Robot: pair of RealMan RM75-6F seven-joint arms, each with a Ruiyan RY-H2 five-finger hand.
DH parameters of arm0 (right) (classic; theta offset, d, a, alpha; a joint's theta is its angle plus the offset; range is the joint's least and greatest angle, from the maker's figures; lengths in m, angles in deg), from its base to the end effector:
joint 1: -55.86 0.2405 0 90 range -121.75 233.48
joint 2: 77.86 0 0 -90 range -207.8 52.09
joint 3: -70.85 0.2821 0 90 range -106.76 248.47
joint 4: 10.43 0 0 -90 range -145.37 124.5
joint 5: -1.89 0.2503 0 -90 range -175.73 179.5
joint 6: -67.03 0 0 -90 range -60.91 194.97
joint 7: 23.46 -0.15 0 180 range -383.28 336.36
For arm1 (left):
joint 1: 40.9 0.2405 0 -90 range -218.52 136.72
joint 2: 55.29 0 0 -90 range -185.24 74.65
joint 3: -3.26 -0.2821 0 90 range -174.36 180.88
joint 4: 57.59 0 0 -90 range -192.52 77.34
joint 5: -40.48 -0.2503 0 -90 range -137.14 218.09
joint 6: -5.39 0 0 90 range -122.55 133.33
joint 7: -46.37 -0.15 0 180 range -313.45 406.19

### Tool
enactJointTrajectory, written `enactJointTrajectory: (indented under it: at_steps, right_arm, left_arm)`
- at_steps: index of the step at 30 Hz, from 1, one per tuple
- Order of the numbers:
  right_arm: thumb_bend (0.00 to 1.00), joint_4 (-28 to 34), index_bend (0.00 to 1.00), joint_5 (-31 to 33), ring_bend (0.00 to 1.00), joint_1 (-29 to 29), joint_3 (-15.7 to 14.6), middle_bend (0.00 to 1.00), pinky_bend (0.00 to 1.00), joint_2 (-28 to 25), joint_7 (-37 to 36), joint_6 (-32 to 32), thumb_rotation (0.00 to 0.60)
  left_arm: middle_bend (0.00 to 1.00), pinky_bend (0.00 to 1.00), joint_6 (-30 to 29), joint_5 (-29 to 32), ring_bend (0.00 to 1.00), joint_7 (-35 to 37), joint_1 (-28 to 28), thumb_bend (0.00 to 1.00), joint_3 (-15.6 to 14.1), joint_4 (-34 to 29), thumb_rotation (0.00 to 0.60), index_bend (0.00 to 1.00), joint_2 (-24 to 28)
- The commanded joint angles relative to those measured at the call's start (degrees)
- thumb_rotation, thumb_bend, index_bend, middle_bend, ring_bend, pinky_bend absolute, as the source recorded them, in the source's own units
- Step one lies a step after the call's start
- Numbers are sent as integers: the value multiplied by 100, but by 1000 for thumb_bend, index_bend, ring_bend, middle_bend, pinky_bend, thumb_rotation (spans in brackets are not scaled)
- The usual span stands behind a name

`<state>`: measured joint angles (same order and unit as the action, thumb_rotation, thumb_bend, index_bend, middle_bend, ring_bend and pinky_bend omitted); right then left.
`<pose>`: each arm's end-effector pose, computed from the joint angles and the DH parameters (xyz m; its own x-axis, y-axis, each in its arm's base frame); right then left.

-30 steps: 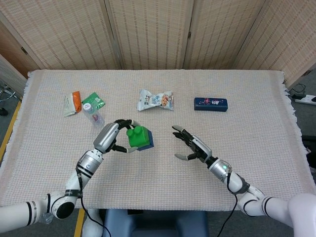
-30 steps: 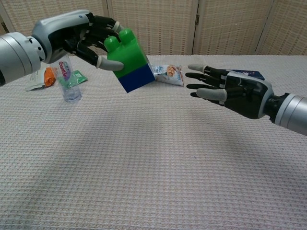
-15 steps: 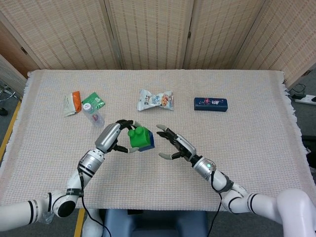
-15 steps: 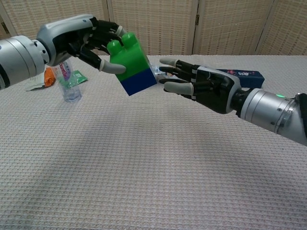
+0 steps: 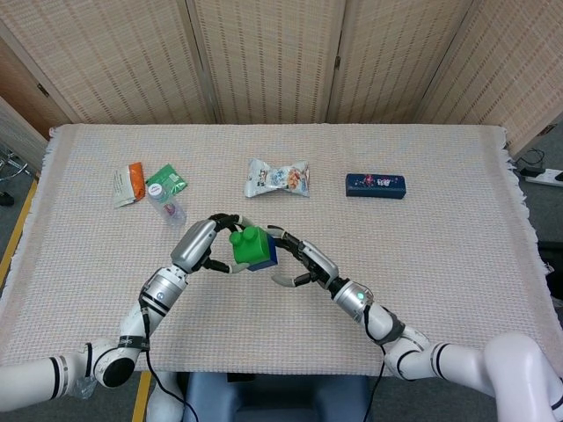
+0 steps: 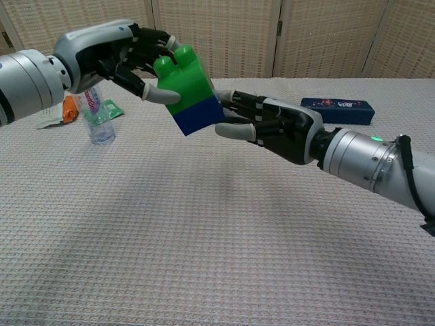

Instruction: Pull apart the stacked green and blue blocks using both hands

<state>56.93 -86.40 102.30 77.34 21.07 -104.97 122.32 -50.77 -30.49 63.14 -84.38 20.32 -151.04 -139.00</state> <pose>-0.1370 -0.3724 -0.1129 -0.6452 -0.6761 0.3558 -0.5651 0.1089 -0.8178 -0.0957 0.3817 -0.0110 -0.1733 0.3944 0.9024 0.8831 -0.3434 0.3197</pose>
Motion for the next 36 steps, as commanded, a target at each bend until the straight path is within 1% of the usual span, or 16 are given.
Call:
enactJointTrajectory:
  at_steps: [1, 8, 12, 26, 29, 33, 36]
  right_arm:
    - [313, -35, 137, -6, 97, 8, -13, 0, 54, 29, 28, 1, 600]
    - [313, -105, 176, 34, 111, 57, 31, 0, 67, 71, 16, -37, 600]
    - [313, -169, 207, 106, 119, 94, 104, 1, 74, 123, 13, -72, 600]
    - [313, -275, 288, 237, 150, 171, 224, 33, 94, 282, 91, -171, 600]
    - [313, -292, 343, 273, 170, 164, 248, 59, 107, 325, 143, -166, 600]
    - [313, -320, 465, 379, 216, 129, 321, 131, 145, 397, 305, -134, 600]
    - [313, -304, 529, 485, 248, 206, 479, 179, 196, 393, 366, -216, 600]
  left_arm:
    - [862, 228, 18, 2, 553, 31, -3, 439, 0, -11, 600, 716, 8]
    - [862, 228, 30, -18, 554, 83, -5, 439, -9, -20, 600, 716, 24]
    - [862, 228, 30, -27, 554, 124, 7, 439, -30, -39, 600, 715, 19]
    - [862, 227, 103, -84, 555, 224, -70, 441, -69, 28, 600, 715, -155]
    - [862, 226, 104, -96, 556, 225, -88, 441, -63, 38, 600, 715, -182]
    - [862, 226, 100, -86, 557, 223, -101, 441, -45, 33, 600, 715, -191]
    - [862, 226, 104, -84, 558, 211, -107, 441, -48, 27, 600, 715, -191]
